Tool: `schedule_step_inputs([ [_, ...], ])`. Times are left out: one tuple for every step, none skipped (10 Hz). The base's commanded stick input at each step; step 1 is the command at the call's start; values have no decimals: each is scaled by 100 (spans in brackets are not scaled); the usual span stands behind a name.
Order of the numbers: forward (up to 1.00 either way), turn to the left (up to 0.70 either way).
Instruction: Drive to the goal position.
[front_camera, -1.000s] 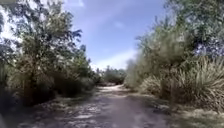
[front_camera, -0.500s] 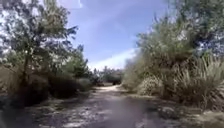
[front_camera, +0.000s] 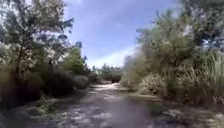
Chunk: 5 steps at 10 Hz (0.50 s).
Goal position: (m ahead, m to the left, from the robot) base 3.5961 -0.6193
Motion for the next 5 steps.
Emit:
schedule_step_inputs([
  [50,0],
  [50,0],
  [50,0],
  [50,0],
  [50,0],
])
